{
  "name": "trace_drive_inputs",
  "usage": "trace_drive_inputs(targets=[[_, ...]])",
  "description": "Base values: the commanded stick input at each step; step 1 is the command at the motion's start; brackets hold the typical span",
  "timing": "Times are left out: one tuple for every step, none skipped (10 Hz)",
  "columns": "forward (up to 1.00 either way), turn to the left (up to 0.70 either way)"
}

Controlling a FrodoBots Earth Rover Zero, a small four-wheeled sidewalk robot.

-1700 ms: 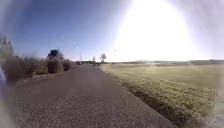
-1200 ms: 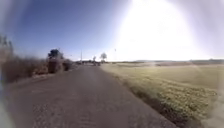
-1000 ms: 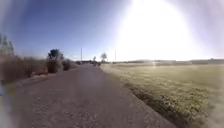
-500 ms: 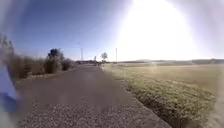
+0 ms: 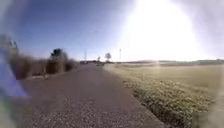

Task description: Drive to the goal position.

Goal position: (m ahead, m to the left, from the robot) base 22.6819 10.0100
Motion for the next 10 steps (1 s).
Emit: trace_drive_inputs(targets=[[0.70,0.00],[0.70,0.00],[0.70,0.00],[0.70,0.00],[0.70,0.00],[0.70,0.00],[0.70,0.00],[0.70,0.00],[0.70,0.00],[0.70,0.00]])
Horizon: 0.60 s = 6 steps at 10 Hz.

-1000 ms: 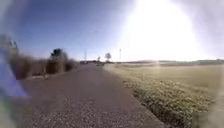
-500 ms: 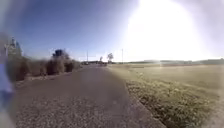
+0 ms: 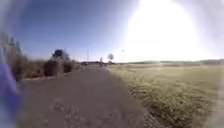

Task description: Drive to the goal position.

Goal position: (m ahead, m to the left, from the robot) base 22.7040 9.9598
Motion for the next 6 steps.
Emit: trace_drive_inputs(targets=[[0.70,0.00],[0.70,0.00],[0.70,0.00],[0.70,0.00],[0.70,0.13],[0.70,0.35]])
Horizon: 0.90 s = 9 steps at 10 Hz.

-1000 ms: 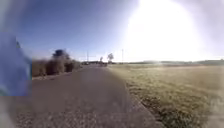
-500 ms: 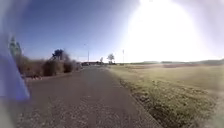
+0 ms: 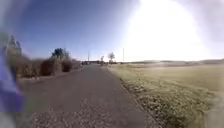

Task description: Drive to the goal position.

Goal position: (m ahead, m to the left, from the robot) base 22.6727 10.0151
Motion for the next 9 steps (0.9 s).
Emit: trace_drive_inputs(targets=[[0.70,0.35],[0.70,0.35],[0.70,0.35],[0.70,0.35],[0.70,0.26],[0.70,0.00],[0.70,0.00],[0.70,0.00],[0.70,0.00]])
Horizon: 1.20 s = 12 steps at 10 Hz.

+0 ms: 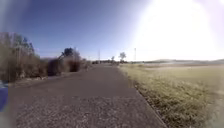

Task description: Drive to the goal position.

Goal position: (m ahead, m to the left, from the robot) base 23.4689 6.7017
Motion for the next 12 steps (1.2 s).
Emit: trace_drive_inputs(targets=[[0.70,0.00],[0.70,0.00],[0.70,0.00],[0.70,0.00],[0.70,0.00],[0.70,0.00],[0.70,0.00],[0.70,0.00],[0.70,0.00],[0.70,0.00],[0.70,0.00],[0.70,0.00]])
